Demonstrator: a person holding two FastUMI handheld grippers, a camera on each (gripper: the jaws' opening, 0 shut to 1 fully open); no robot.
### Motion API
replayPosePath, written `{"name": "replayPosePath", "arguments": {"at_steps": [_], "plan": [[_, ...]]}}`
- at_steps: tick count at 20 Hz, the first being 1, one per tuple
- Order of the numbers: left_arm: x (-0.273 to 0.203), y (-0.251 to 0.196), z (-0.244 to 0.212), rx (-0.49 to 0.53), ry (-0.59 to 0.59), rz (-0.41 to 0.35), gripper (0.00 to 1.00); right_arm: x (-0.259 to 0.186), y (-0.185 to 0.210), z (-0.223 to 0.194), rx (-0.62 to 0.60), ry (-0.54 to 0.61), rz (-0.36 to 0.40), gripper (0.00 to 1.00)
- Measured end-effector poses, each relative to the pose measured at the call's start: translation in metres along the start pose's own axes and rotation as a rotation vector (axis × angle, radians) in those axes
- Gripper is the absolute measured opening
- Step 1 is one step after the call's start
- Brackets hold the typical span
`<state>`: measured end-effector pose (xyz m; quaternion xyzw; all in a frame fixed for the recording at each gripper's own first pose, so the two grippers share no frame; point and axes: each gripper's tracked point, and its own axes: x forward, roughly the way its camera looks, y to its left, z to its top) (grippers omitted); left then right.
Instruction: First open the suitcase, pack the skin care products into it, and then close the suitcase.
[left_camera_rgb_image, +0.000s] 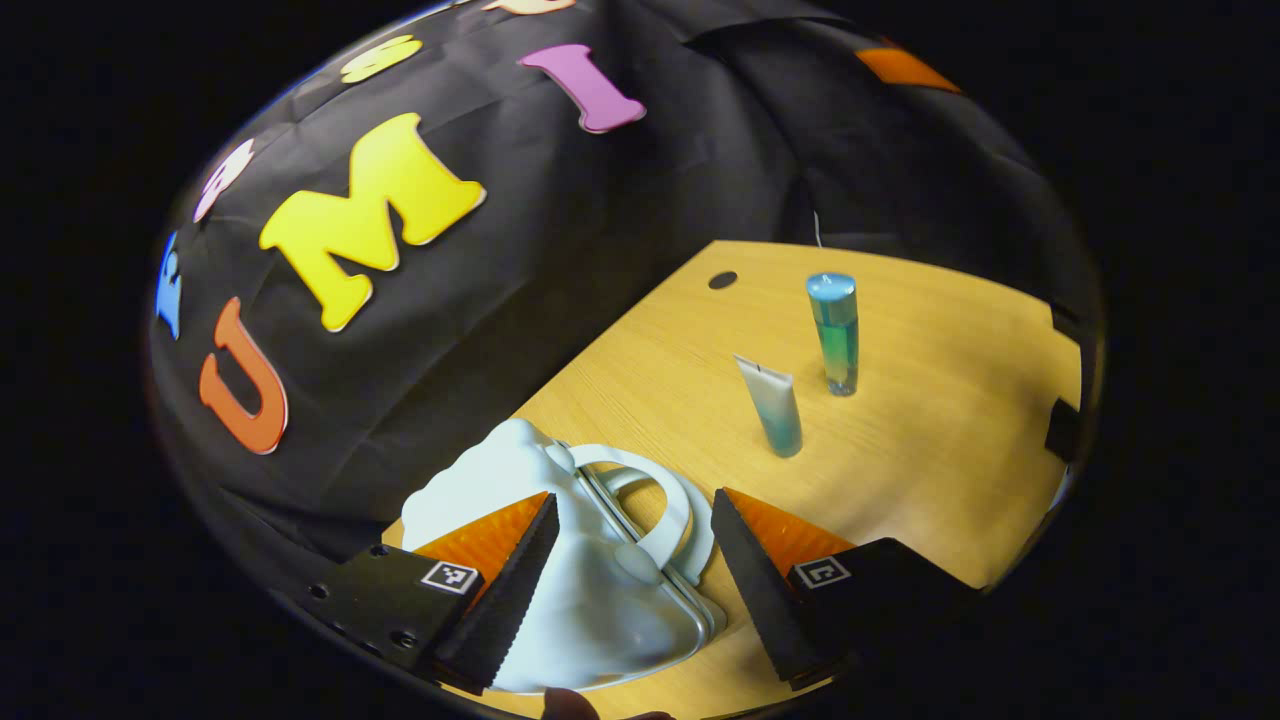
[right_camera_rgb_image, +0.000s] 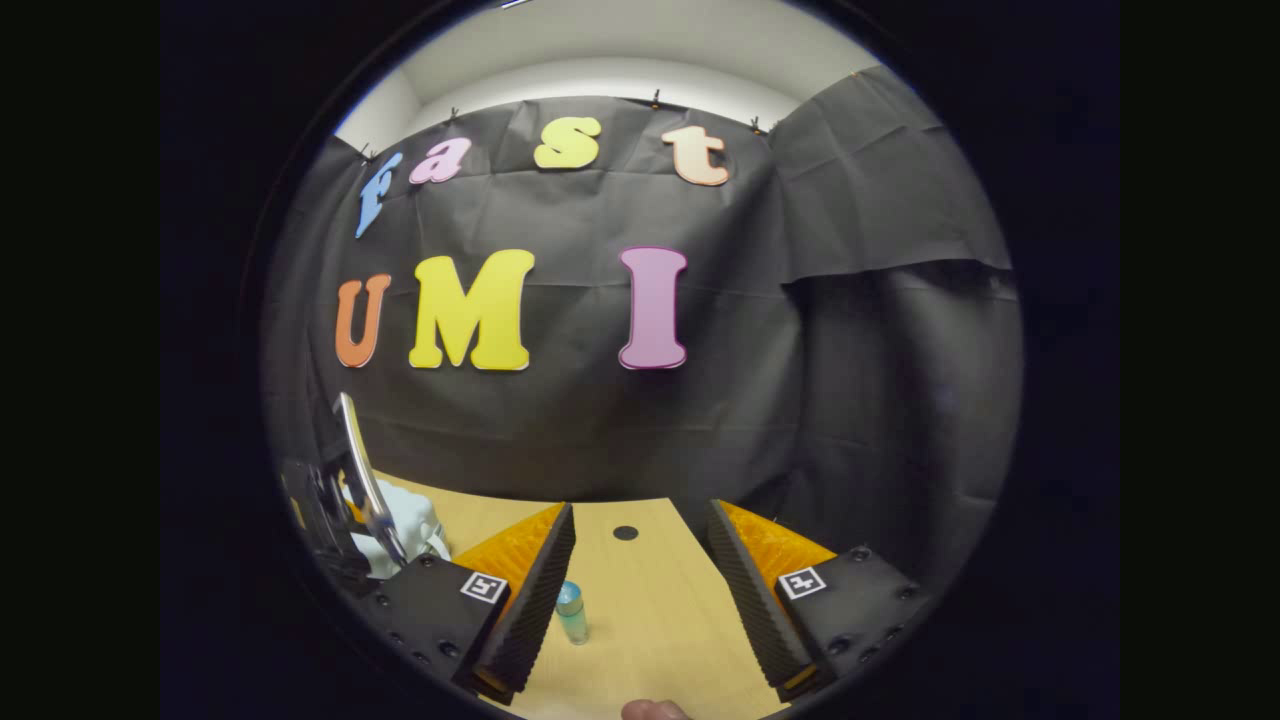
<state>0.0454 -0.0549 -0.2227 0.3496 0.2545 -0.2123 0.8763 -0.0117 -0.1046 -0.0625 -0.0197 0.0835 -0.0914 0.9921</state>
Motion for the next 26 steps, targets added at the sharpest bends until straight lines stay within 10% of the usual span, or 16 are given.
{"name": "replayPosePath", "arguments": {"at_steps": [11,20,26], "plan": [[0.053,-0.016,-0.034,0.408,0.201,-0.087,0.93,-0.007,-0.049,-0.008,-0.007,0.02,-0.126,0.8],[0.068,-0.021,-0.055,0.452,0.315,-0.13,0.3,-0.013,-0.048,-0.009,-0.002,0.02,-0.149,0.8],[0.047,0.004,-0.035,0.393,0.216,-0.056,0.16,-0.021,-0.041,-0.004,-0.002,0.002,-0.149,0.78]]}}
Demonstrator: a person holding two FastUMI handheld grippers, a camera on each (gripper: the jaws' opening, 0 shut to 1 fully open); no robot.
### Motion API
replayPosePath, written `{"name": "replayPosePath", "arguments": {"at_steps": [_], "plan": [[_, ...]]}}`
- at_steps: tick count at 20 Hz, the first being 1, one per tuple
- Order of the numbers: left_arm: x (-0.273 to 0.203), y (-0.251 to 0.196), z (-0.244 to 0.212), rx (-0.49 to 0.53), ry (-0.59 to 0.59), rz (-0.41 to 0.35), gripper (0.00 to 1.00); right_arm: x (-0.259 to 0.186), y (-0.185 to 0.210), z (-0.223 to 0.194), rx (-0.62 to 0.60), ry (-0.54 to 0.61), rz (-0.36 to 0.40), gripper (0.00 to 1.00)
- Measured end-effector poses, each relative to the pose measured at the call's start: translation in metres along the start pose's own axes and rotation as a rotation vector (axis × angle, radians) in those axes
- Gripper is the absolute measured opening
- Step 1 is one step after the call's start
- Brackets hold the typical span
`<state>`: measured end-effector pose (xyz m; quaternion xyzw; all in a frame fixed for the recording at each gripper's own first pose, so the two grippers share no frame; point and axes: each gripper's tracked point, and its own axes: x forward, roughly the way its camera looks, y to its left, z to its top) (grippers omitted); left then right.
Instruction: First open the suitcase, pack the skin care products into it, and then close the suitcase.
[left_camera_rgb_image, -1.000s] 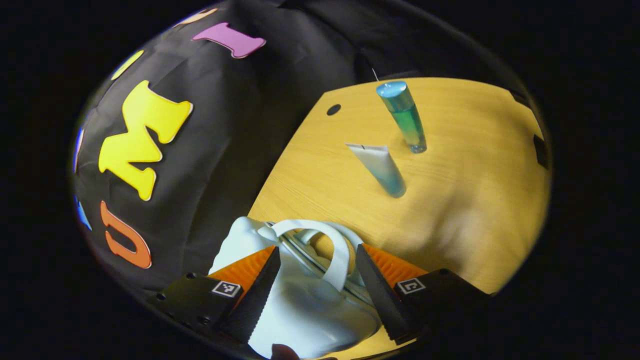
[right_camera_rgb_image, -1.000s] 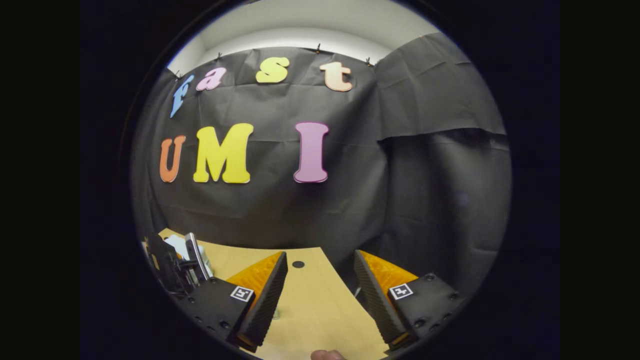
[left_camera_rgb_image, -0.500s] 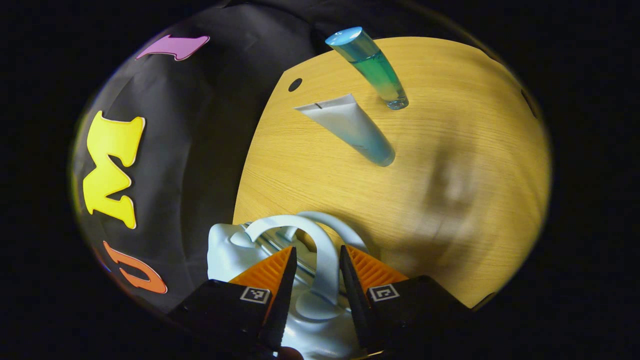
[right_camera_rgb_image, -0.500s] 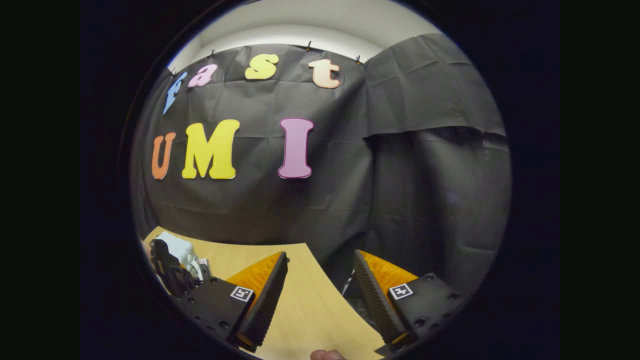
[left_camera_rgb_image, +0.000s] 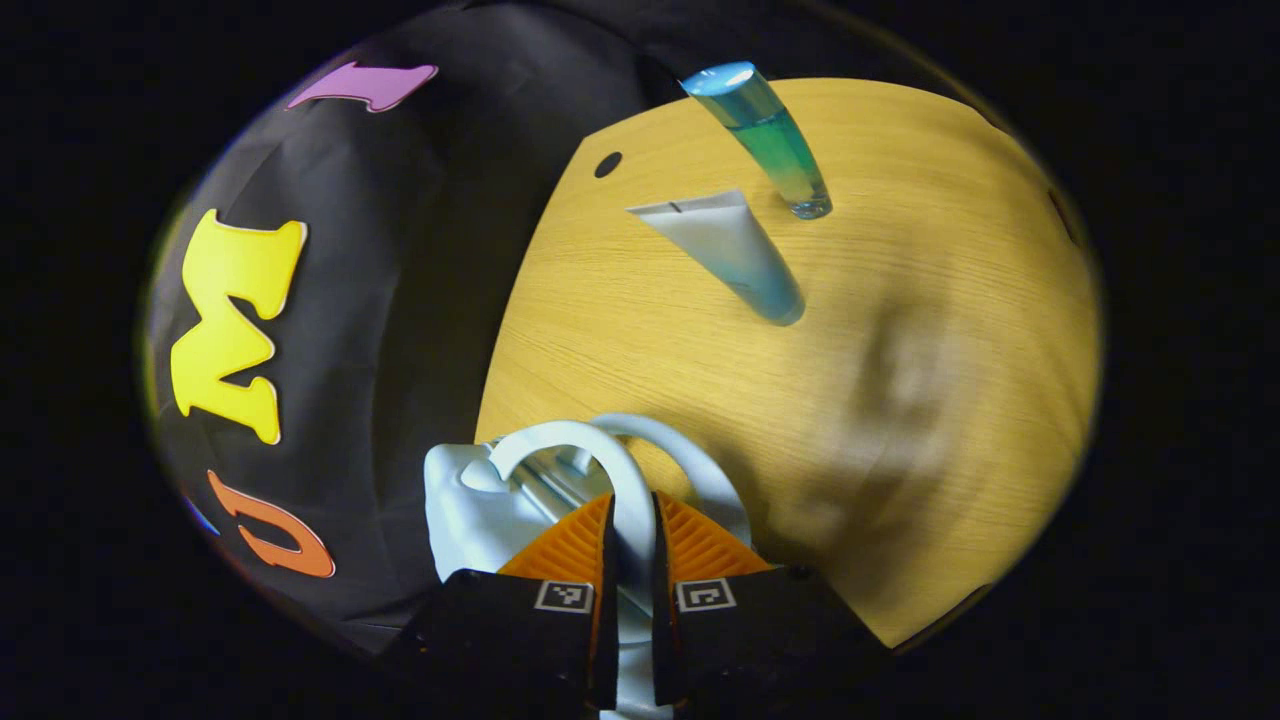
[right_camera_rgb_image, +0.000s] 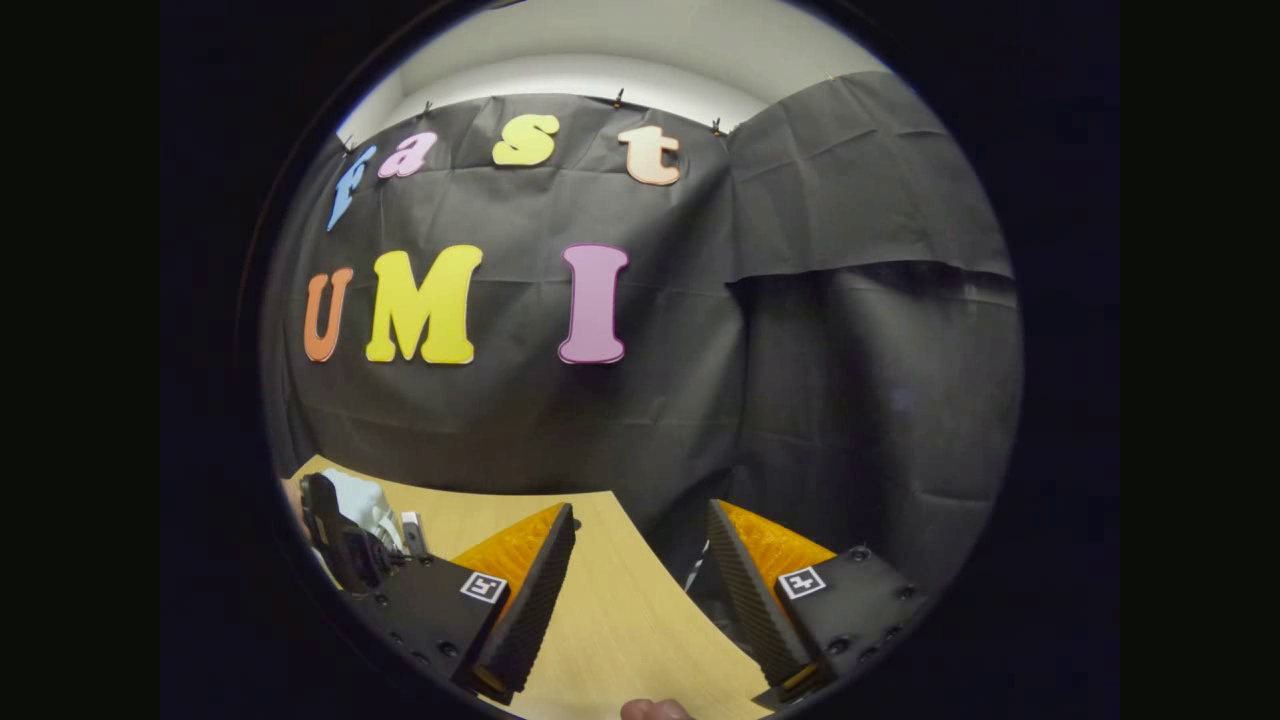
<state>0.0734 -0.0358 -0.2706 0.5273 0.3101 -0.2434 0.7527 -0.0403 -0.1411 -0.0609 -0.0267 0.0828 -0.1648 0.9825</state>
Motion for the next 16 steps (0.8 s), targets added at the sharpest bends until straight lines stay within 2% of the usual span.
{"name": "replayPosePath", "arguments": {"at_steps": [4,6,8,10,12,16], "plan": [[-0.039,0.053,0.003,-0.102,-0.122,0.144,0.05,-0.004,0.015,0.004,0.002,-0.014,0.023,0.8],[-0.066,0.089,-0.007,-0.216,-0.174,0.21,0.03,-0.005,0.028,0.009,-0.004,-0.029,0.045,0.8],[-0.102,0.135,-0.027,-0.354,-0.244,0.328,0.03,-0.005,0.045,0.015,-0.008,-0.04,0.076,0.8],[-0.128,0.18,-0.065,-0.52,-0.298,0.425,0.03,-0.005,0.064,0.021,-0.013,-0.047,0.112,0.8],[-0.144,0.21,-0.118,-0.627,-0.303,0.498,0.03,-0.005,0.088,0.028,-0.022,-0.053,0.157,0.8],[-0.144,0.232,-0.213,-0.79,-0.334,0.562,0.02,-0.006,0.129,0.04,-0.053,-0.06,0.218,0.8]]}}
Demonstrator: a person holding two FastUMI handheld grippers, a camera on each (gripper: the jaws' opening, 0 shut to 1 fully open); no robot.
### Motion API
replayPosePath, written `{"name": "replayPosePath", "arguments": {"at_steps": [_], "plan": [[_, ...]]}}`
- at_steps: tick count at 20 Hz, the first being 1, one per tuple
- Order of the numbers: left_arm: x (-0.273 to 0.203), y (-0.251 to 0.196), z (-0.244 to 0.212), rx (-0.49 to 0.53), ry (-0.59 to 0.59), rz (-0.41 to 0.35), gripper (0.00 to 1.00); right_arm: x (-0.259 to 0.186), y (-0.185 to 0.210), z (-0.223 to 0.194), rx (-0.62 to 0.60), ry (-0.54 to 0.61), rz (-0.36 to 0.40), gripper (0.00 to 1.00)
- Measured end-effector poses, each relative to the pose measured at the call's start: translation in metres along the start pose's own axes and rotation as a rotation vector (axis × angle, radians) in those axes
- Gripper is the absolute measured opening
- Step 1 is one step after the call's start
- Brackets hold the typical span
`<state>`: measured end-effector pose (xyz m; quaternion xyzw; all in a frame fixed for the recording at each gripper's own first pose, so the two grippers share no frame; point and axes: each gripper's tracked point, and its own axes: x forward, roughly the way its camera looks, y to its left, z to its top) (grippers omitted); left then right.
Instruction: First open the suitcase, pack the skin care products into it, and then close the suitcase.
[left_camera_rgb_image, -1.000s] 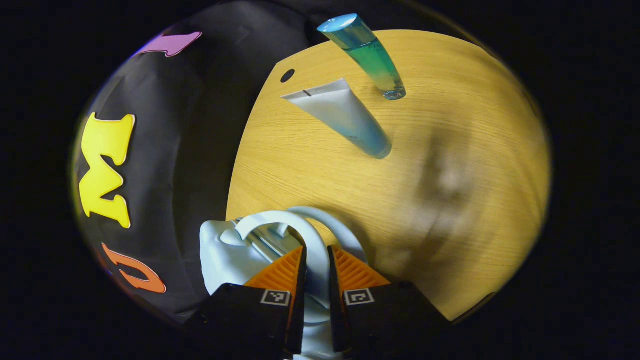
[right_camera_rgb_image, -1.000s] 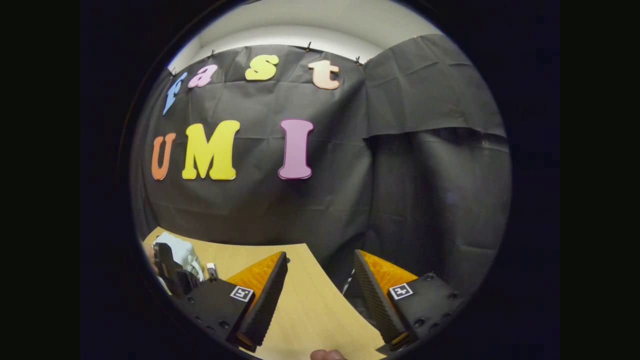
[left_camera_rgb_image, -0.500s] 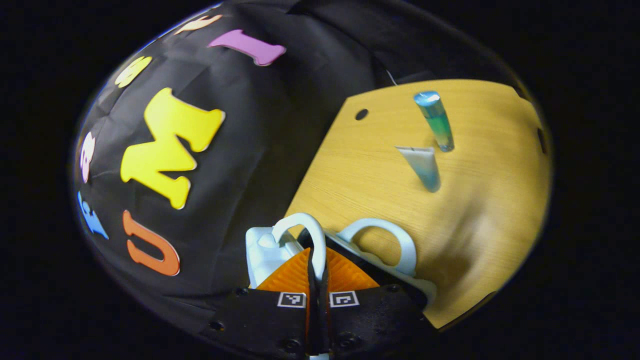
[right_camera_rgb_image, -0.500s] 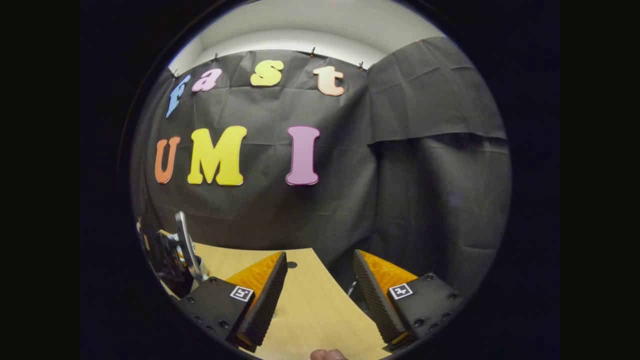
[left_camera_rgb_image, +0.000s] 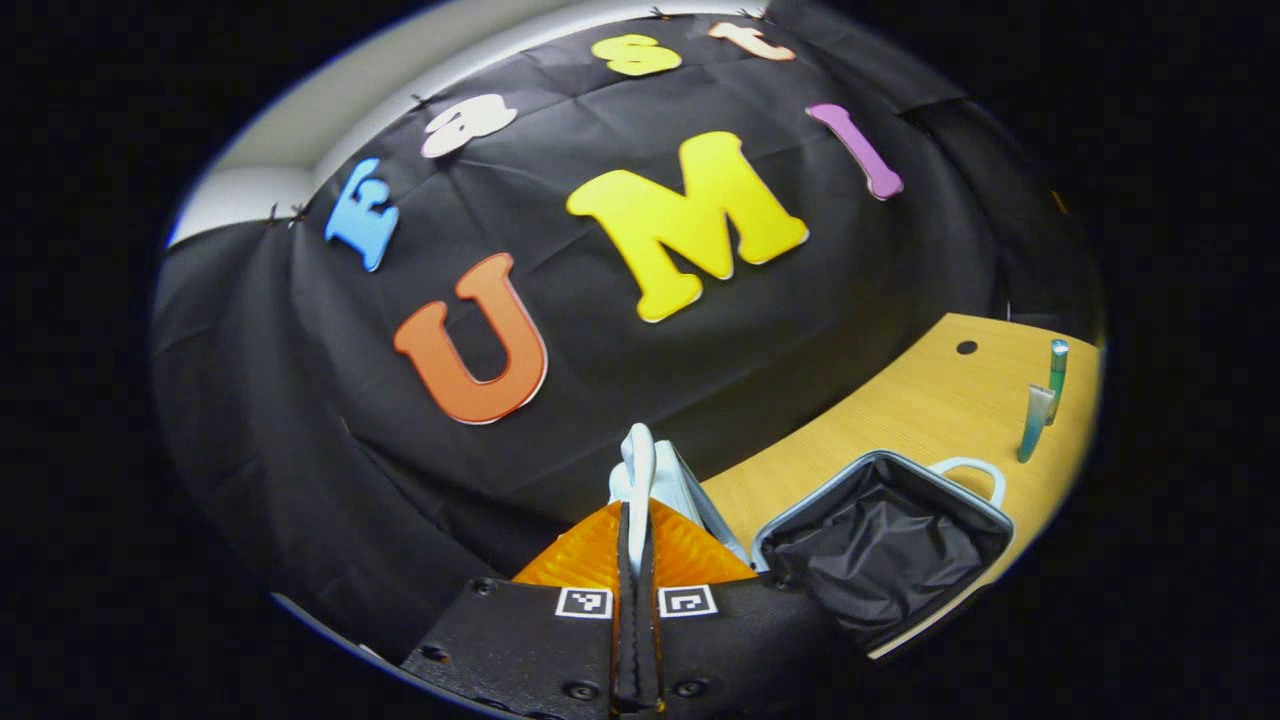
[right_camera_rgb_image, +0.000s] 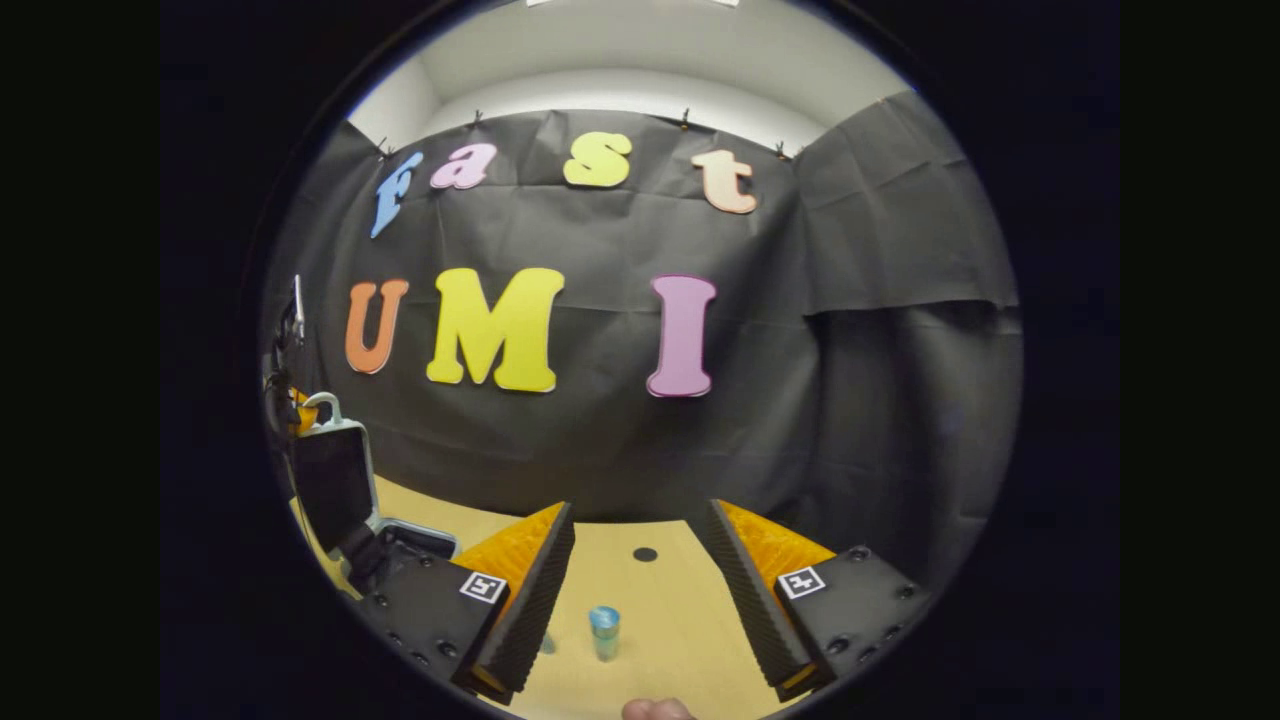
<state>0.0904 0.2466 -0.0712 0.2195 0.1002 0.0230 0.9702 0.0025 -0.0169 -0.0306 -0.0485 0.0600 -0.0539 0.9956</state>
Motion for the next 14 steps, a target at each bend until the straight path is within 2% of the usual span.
{"name": "replayPosePath", "arguments": {"at_steps": [4,6,11,14], "plan": [[0.015,0.07,-0.078,-0.235,0.009,0.043,0.03,-0.002,0.032,0.013,-0.043,-0.021,0.037,0.78],[0.017,0.085,-0.127,-0.326,0.052,0.073,0.03,-0.002,0.042,0.015,-0.064,-0.023,0.045,0.8],[0.038,0.098,-0.237,-0.55,0.185,0.105,0.03,-0.005,0.053,0.013,-0.109,-0.006,0.041,0.79],[0.046,0.075,-0.295,-0.635,0.298,0.103,0.07,-0.009,0.059,0.017,-0.128,0.0,0.036,0.79]]}}
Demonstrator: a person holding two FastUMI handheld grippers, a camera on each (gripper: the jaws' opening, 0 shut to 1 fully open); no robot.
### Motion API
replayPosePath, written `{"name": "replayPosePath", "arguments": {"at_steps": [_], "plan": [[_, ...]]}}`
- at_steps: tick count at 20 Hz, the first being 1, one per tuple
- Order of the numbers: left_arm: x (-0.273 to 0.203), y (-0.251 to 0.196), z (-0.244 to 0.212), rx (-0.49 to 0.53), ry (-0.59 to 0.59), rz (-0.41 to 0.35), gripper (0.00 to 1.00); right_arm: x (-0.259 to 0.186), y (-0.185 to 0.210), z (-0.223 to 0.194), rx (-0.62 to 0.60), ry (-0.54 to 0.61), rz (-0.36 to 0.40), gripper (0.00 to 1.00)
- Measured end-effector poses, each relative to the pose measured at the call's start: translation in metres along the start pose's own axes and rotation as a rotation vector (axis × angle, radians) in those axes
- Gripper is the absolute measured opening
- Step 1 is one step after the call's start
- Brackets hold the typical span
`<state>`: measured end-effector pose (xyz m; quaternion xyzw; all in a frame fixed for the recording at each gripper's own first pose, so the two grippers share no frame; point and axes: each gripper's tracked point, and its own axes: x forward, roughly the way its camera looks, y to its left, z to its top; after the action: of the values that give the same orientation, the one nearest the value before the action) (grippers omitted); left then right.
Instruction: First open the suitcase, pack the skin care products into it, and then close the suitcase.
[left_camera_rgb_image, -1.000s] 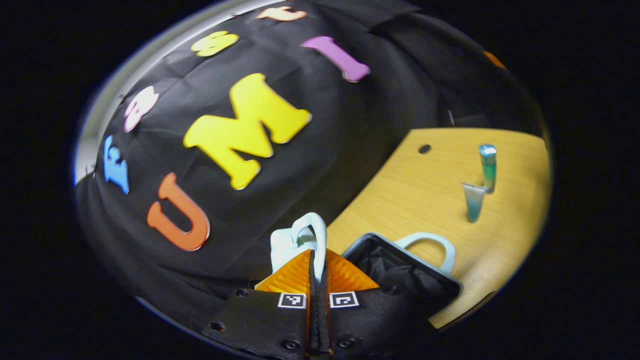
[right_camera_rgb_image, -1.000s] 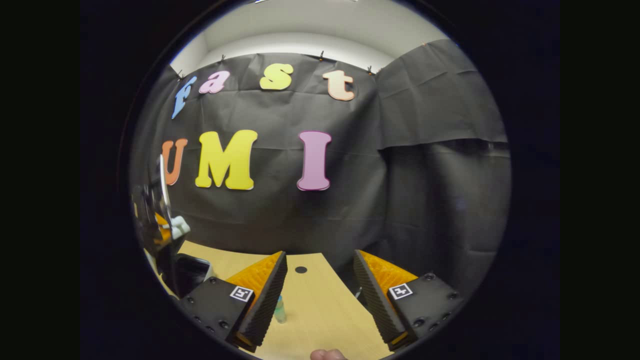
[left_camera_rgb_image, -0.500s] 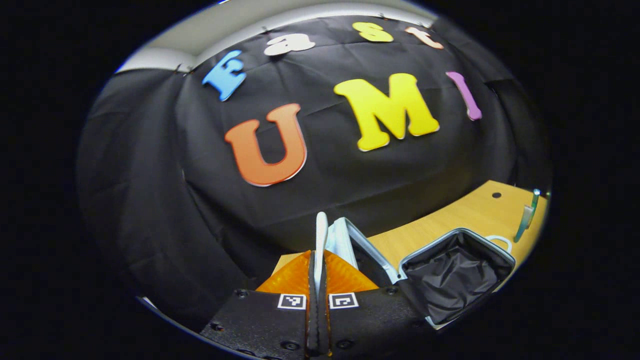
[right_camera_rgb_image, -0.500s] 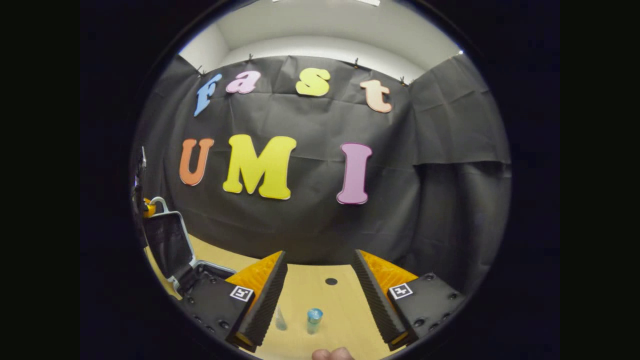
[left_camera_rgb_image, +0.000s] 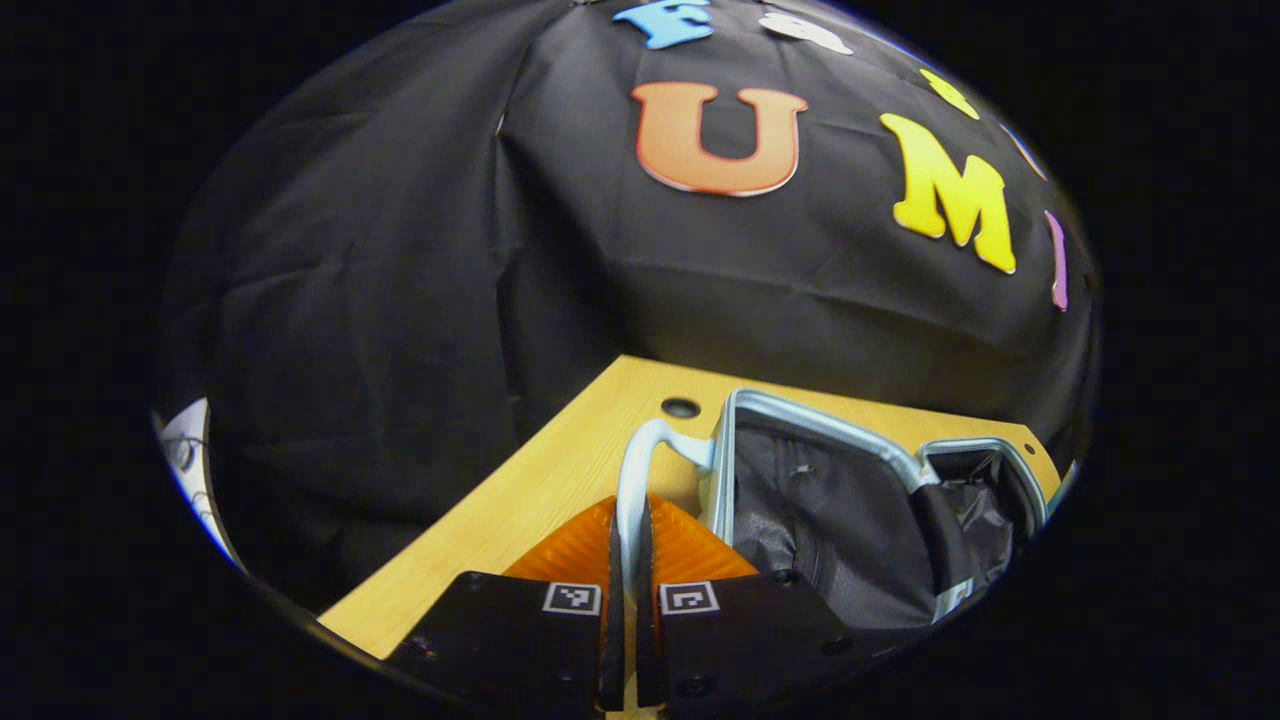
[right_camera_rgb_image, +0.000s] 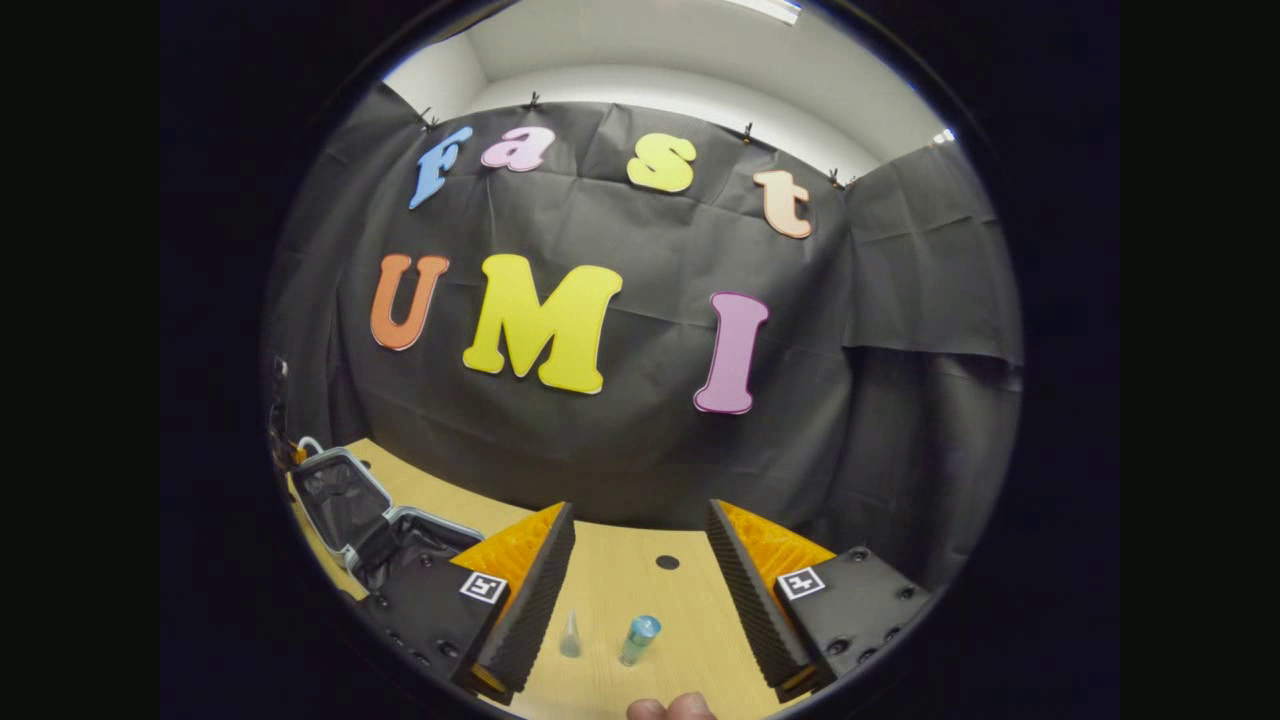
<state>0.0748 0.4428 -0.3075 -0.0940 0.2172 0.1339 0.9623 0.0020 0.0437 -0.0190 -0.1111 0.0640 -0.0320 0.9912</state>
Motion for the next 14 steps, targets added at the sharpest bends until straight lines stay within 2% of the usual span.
{"name": "replayPosePath", "arguments": {"at_steps": [3,5,7,8,9,11,12,14], "plan": [[0.01,0.005,-0.021,-0.025,0.039,0.002,0.11,-0.003,0.006,0.002,-0.022,-0.004,0.002,0.79],[0.014,0.008,-0.016,-0.028,0.01,0.008,0.18,-0.004,0.011,-0.001,-0.024,0.007,0.009,0.79],[0.013,0.017,-0.019,-0.022,0.012,0.028,0.3,-0.005,0.014,0.0,-0.021,0.009,0.014,0.79],[0.011,0.026,-0.018,-0.024,0.018,0.055,0.41,-0.005,0.015,0.0,-0.017,0.009,0.015,0.79],[0.009,0.03,-0.018,-0.028,0.021,0.067,0.4,-0.004,0.016,0.0,-0.01,0.01,0.017,0.79],[-0.006,0.035,-0.002,-0.053,-0.012,0.074,0.82,-0.002,0.02,-0.005,0.012,0.021,0.023,0.79],[-0.017,0.036,0.01,-0.06,-0.039,0.082,0.92,-0.001,0.022,-0.007,0.024,0.027,0.028,0.8],[-0.048,0.023,0.04,-0.099,-0.093,0.083,0.96,0.002,0.026,-0.01,0.049,0.033,0.039,0.8]]}}
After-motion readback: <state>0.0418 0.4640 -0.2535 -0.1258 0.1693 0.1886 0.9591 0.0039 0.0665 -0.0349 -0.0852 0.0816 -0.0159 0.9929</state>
